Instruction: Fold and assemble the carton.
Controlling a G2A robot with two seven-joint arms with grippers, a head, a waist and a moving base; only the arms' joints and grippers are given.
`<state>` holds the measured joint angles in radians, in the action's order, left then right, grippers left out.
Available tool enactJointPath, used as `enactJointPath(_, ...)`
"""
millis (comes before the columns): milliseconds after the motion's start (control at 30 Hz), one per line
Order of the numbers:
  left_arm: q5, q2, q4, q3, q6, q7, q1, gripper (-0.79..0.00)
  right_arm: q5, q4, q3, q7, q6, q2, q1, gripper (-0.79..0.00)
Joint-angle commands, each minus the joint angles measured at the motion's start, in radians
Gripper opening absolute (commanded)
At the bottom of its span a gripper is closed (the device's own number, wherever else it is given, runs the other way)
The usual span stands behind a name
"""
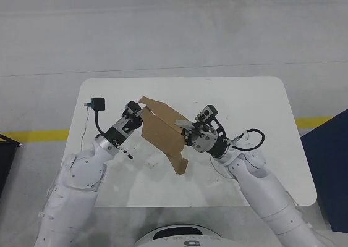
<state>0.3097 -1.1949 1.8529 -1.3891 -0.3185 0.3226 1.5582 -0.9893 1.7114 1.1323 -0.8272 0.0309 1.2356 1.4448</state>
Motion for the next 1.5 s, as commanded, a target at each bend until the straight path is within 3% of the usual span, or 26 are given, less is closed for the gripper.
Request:
enactJointPath(0,-0.007,0.002,-0.002,-0.019,-0.006,0.003,0.003,0.0,-0.002,-0.002,0.004,0.002,0.001,0.0,0.0,-0.785)
enactJointPath(233,-0.088,0.01,0.004,-0.07,-0.127,0.027,0.004,0.0,-0.006,-0.01,0.005,0.01,0.003,0.002,-0.011,-0.785)
enactJointPath(433,-0.127,0.012,0.001,-0.057,-0.213,0.059,-0.011,0.0,-0.007,-0.022,-0.01,0.015,0.01,0.006,-0.027,-0.785)
enactJointPath(700,-0.009,0.015,-0.036,-0.025,-0.195,0.091,-0.056,0.0,-0.009,-0.032,-0.022,0.019,0.007,0.011,-0.042,-0.785)
enactJointPath(1000,-0.005,0.017,-0.056,-0.011,-0.185,0.095,-0.079,0.0,-0.009,-0.036,-0.018,0.018,0.008,0.012,-0.046,-0.785)
enactJointPath(1333,0.007,0.035,-0.053,-0.142,-0.161,0.085,-0.057,0.0,-0.007,-0.04,-0.019,0.017,0.011,0.013,-0.05,-0.785)
enactJointPath(1467,0.019,0.039,-0.029,-0.179,-0.143,0.079,-0.083,0.0,0.009,-0.031,-0.022,0.033,0.016,0.012,-0.045,-0.785)
